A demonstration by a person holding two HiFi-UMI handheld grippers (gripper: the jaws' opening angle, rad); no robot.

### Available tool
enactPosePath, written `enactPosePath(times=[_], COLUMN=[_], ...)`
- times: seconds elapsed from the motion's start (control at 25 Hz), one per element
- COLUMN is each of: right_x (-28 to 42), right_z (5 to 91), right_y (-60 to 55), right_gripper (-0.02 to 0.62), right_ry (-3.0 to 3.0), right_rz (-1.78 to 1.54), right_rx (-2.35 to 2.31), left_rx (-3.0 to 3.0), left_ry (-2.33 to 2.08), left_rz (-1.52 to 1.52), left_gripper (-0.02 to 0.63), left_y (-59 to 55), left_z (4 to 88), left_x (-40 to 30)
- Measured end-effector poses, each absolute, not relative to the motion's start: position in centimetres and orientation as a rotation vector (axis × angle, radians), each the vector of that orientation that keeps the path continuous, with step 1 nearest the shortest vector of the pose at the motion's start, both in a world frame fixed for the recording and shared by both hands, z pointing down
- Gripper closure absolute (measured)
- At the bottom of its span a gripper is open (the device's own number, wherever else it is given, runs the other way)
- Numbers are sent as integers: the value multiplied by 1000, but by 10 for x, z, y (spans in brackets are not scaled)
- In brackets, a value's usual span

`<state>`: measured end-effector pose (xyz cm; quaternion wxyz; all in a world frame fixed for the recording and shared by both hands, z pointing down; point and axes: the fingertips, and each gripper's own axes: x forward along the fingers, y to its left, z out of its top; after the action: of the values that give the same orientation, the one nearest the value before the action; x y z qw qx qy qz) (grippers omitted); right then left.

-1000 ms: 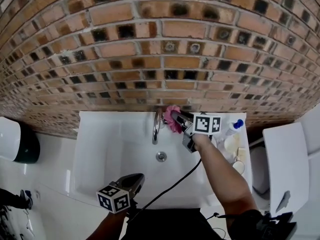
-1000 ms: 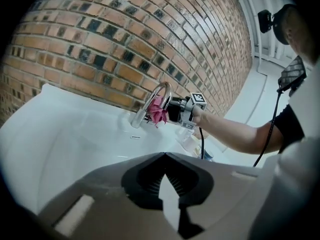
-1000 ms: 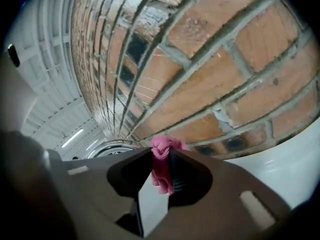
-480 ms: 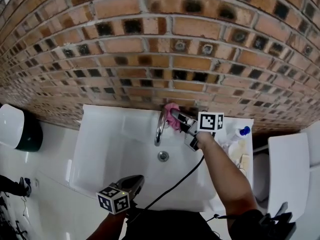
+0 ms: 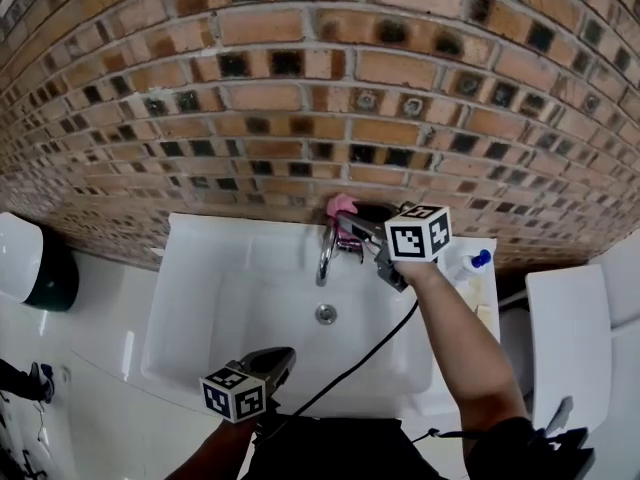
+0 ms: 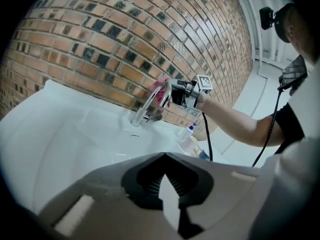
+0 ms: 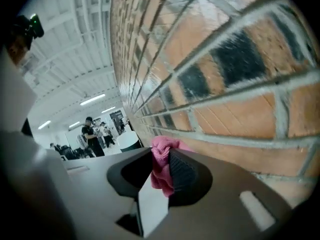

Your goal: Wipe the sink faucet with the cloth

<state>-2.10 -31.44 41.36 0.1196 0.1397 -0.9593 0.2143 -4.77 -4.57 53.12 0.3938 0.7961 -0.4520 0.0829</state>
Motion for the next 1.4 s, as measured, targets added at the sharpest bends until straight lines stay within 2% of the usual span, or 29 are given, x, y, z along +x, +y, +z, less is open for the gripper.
enactPosePath(times=[0.32,0.64,0.92,1.4], right_x=[-42,-55,-56,-48], right_z=[399,407,414,442], right_y=[-271,-237,-211,-165], right_gripper=[499,499,499,500], right_ry=[-2422,-2122,-2078,-2121], right_rz=[-123,-539,-769,-769], right_rx=[400,490,674,805], left_rx=[2093,2129,2160,2195], left_ry=[-1105,-1067,-1021,-976], left_rz=[165,160,188,233], left_gripper=[600,600,600,600], left_y=[-34,-7,14,38], left_z=[518,517,518,518], left_x=[-58,-81,-97,-116])
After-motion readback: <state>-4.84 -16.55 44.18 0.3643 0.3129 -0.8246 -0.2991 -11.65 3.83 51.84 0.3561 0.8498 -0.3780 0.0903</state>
